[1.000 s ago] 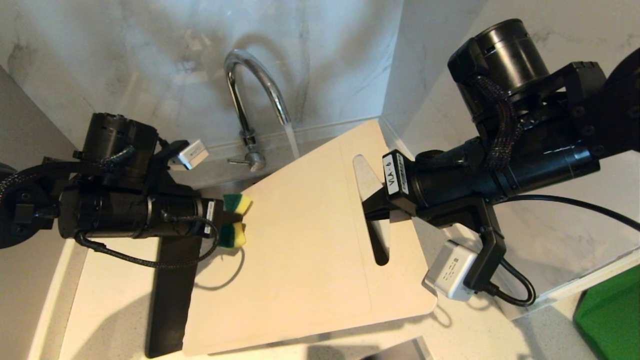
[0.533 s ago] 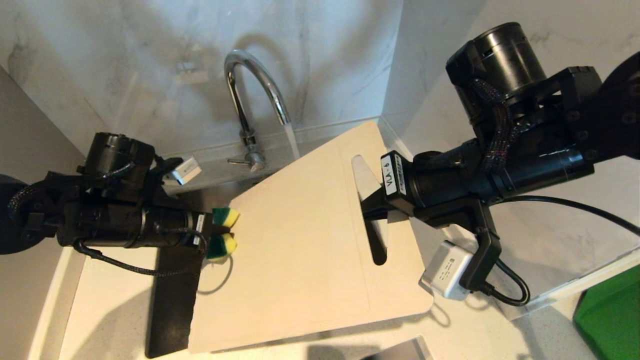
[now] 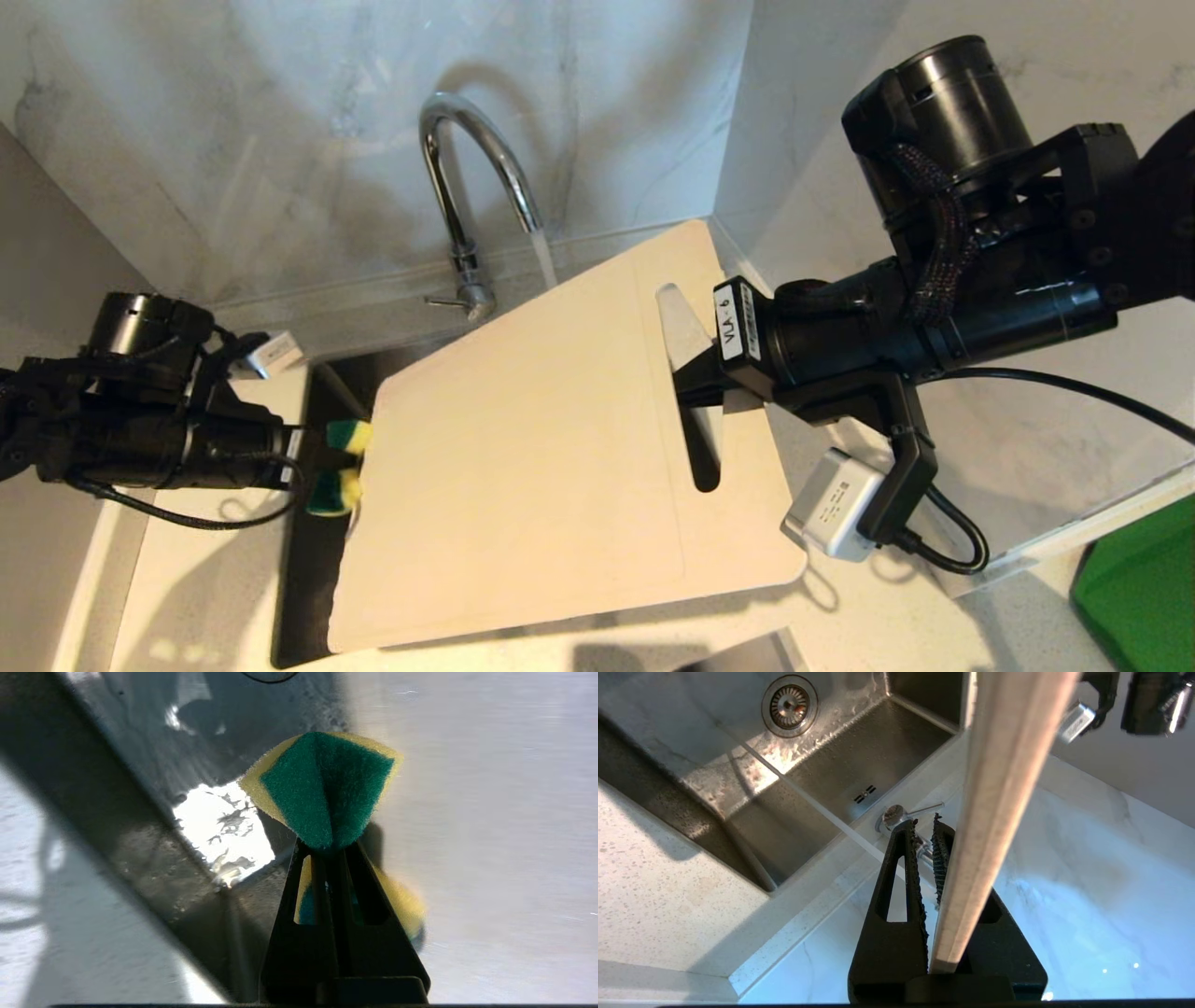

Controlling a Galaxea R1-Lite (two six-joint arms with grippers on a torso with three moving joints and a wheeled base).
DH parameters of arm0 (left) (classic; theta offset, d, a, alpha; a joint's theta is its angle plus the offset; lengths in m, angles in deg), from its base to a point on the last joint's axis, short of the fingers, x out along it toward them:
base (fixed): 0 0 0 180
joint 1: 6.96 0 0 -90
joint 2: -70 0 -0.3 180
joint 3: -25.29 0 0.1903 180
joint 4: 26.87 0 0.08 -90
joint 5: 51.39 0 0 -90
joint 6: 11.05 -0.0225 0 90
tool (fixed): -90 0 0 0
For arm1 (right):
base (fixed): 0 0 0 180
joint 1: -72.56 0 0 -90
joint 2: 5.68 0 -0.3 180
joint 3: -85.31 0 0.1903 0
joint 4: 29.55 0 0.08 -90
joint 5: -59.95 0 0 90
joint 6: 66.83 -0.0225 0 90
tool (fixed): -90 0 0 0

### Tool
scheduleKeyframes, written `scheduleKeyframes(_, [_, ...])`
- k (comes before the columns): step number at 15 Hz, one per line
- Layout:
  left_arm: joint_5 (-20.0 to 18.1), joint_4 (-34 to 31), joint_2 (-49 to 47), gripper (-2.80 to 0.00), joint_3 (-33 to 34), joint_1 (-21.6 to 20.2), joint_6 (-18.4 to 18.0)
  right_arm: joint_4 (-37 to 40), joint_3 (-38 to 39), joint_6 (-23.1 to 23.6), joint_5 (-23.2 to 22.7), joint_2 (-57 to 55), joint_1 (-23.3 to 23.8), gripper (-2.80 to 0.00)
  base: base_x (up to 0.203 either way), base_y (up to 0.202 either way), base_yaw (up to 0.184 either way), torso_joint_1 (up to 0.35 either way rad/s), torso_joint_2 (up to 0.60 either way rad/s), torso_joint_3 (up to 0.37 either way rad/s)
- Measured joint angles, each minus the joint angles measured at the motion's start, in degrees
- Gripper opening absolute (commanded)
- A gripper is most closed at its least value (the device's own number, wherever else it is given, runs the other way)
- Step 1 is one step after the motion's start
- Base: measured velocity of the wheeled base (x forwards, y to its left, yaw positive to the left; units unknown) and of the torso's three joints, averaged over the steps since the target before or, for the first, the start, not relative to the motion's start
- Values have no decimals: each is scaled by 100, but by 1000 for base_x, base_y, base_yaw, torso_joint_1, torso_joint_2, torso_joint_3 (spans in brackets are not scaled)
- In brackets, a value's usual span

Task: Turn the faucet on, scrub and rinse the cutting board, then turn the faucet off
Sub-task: Scrub the cutting board underwater

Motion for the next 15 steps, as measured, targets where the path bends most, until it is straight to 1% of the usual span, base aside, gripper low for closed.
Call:
scheduleKeyframes(2, [-369, -2, 29, -280, 22, -353, -69, 0, -2, -5, -4, 10, 2, -280, 0, 0, 0, 0, 0, 0])
scheduleKeyframes(4, [-569, -10, 165, -280, -30, -463, -20, 0, -6, -2, 2, 13, 2, -280, 0, 0, 0, 0, 0, 0])
scheduleKeyframes(5, [-701, -46, 267, -280, -181, -524, 73, 3, -6, -2, 4, 15, 4, -280, 0, 0, 0, 0, 0, 0])
scheduleKeyframes(6, [-743, -118, 357, -280, -374, -566, 189, 4, -6, -2, 4, 17, 4, -280, 0, 0, 0, 0, 0, 0])
scheduleKeyframes(8, [-788, -497, 557, -280, -931, -592, 382, 4, 6, -2, 7, 19, 7, -280, 0, 0, 0, 0, 0, 0])
scheduleKeyframes(9, [-793, -748, 633, -280, -1225, -502, 482, 6, 9, -3, 9, 19, 9, -280, 0, 0, 0, 0, 0, 0])
scheduleKeyframes(10, [-778, -972, 690, -280, -1498, -301, 619, 6, 9, -2, 9, 19, 9, -280, 0, 0, 0, 0, 0, 0])
scheduleKeyframes(12, [-590, -1243, 721, -280, -1938, 345, 894, 5, -2, -3, 7, 19, 4, -280, 0, 0, 0, 0, 0, 0])
scheduleKeyframes(13, [-372, -1268, 666, -280, -2126, 750, 977, 6, -2, -2, 9, 19, 4, -280, 0, 0, 0, 0, 0, 0])
scheduleKeyframes(15, [264, -1283, 395, -280, -2483, 1523, 1189, 9, -3, -4, 5, 19, -1, -280, 0, 0, 0, 0, 0, 0])
